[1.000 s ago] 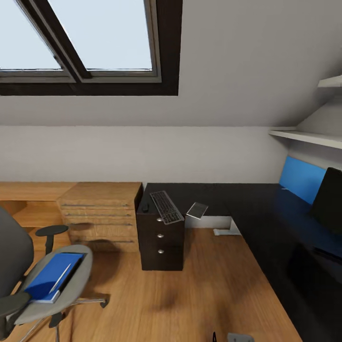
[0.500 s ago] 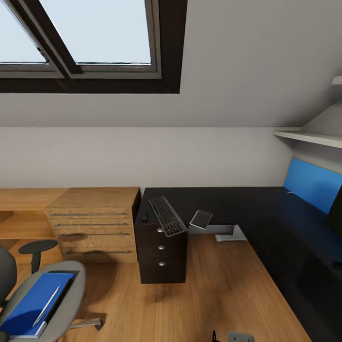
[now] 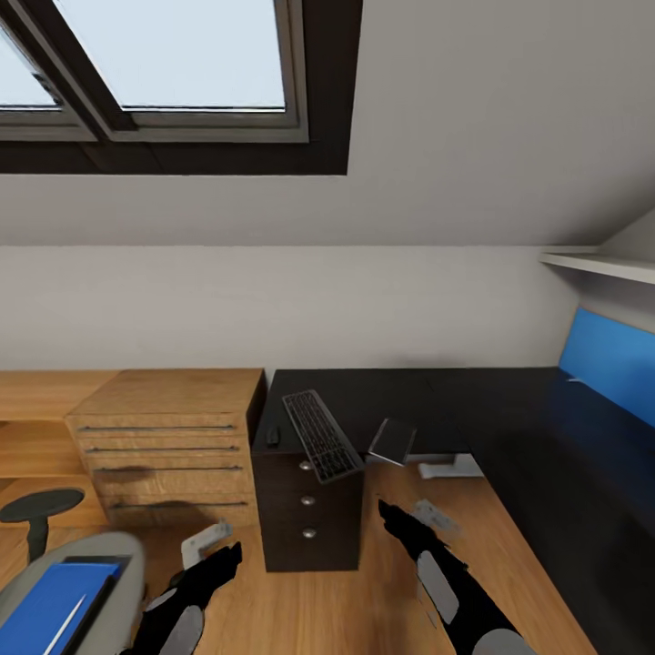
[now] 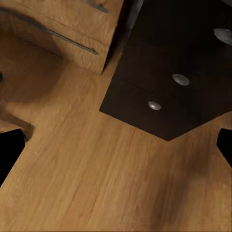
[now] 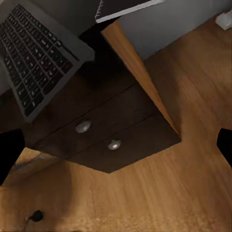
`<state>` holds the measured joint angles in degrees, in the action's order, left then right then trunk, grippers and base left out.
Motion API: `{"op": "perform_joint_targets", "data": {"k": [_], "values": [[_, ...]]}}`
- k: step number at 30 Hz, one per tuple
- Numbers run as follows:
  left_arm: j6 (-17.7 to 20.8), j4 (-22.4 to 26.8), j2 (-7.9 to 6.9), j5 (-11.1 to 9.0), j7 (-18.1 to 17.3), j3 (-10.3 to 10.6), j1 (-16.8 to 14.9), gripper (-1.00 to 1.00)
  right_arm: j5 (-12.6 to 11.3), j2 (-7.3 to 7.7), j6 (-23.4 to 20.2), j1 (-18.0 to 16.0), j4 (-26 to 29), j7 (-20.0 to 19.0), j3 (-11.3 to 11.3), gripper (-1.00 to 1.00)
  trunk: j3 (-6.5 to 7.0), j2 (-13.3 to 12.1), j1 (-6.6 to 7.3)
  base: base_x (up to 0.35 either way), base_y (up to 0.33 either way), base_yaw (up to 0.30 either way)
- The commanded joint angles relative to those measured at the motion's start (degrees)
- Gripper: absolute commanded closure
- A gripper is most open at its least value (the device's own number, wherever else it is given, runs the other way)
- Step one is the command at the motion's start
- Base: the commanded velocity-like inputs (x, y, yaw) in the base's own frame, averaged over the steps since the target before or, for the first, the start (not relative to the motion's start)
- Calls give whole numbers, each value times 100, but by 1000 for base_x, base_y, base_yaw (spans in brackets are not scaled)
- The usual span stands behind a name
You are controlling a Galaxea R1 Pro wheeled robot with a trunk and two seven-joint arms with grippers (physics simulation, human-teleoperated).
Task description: In the bedroom, organize the workspace by keeping the computer under the desk, ensuring the monitor is on the desk, placing the keyboard on the desk next to the monitor, placing the mouse on the desk next to the keyboard, moving the folder from the swivel chair onto the desk next to the mouse, stacking the notebook on top of the folder with the pen on top of the notebook, and positioning the swivel chair next to the desk.
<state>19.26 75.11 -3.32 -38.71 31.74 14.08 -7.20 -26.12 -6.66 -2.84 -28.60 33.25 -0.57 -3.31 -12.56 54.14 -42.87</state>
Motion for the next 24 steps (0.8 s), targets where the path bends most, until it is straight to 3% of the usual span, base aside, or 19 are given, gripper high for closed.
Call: {"op": "perform_joint_targets", "data": {"k": [1,2,4,7,8,10,13,24], "values": [[17,78,-4,-66,48,-77,-4,-100,-223,-2,-140,-35,14,-84,-29,-100,-11,6,-4,255,0,0],[23,124,-6,-68,46,-145,-6,-100,-487,1,-263,-59,16,-205,-31,-100,-11,6,-4,172,0,0],[24,174,-8,-56,49,-204,-6,-100,-788,4,-378,-80,4,-411,-13,-100,-11,6,-4,113,0,0],[35,327,-16,-23,53,-245,-2,-100,-1003,9,-461,-87,-23,-740,-5,-100,-11,6,-4,43,0,0],[40,684,-28,-12,55,-257,-1,-100,-1067,13,-524,-81,-22,-941,-2,-100,-11,6,-4,12,0,0],[42,1077,-34,2,74,-264,53,-100,-1099,15,-657,-77,-17,-1072,-3,-100,-47,86,-48,5,0,0],[43,1206,-53,9,81,-270,105,-100,-1108,16,-742,-76,-9,-1111,-3,-100,-101,206,-114,2,0,0],[52,1296,-89,13,103,-283,140,-100,-1115,17,-1178,-76,23,-1323,-3,-100,-298,648,-355,0,0,0]]}}
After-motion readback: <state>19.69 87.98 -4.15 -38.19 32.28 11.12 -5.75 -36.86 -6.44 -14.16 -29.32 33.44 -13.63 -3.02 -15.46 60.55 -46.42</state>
